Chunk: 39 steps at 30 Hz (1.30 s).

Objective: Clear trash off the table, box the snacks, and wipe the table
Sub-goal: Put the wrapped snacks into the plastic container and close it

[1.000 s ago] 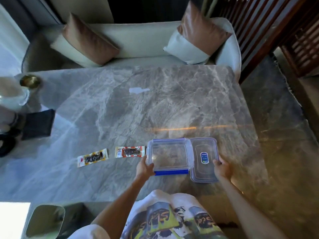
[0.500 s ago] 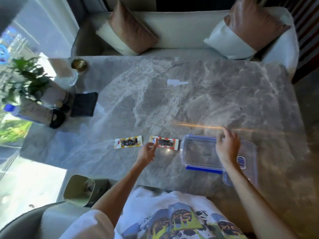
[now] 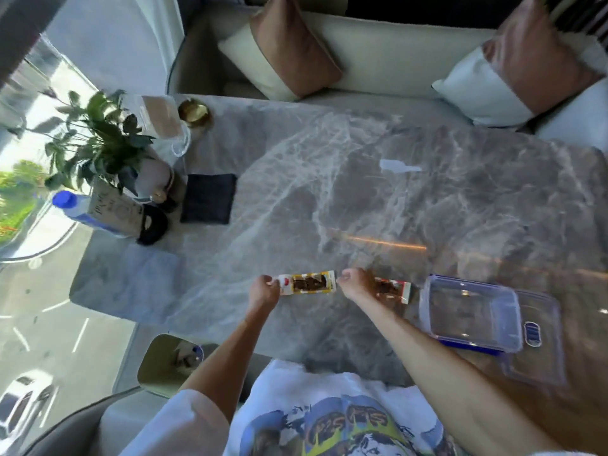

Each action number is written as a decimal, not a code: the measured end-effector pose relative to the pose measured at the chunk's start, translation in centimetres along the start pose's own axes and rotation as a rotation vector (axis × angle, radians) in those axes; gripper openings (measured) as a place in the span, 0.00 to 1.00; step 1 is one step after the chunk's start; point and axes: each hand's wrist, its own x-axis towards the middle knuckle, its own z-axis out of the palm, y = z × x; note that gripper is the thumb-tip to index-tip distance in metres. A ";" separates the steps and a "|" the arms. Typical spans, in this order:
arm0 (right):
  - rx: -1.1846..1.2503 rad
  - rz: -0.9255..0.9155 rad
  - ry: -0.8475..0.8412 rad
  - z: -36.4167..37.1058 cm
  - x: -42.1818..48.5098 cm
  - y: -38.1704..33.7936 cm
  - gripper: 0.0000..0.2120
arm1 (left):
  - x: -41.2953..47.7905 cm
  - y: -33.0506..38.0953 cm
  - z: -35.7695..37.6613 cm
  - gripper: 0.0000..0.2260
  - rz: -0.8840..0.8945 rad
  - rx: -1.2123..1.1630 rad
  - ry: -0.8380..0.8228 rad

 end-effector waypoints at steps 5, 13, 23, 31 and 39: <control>0.046 0.145 0.092 3.3 -0.2 -1.0 0.11 | 2.2 -0.8 0.3 0.17 -0.009 -0.071 -0.130; 0.428 0.225 0.235 4.3 -0.6 -0.4 0.09 | 4.0 -1.3 -0.4 0.11 -0.069 -0.255 -0.322; 0.264 0.313 0.362 -2.5 -0.2 7.5 0.12 | 0.3 6.8 9.3 0.13 0.078 -0.045 -0.445; 0.357 0.239 0.334 -3.7 0.3 9.3 0.10 | -1.6 8.1 14.8 0.09 0.086 0.155 -0.197; 0.373 0.222 0.280 -3.8 -0.2 10.7 0.09 | -2.9 6.3 14.5 0.10 -0.132 -0.177 -0.142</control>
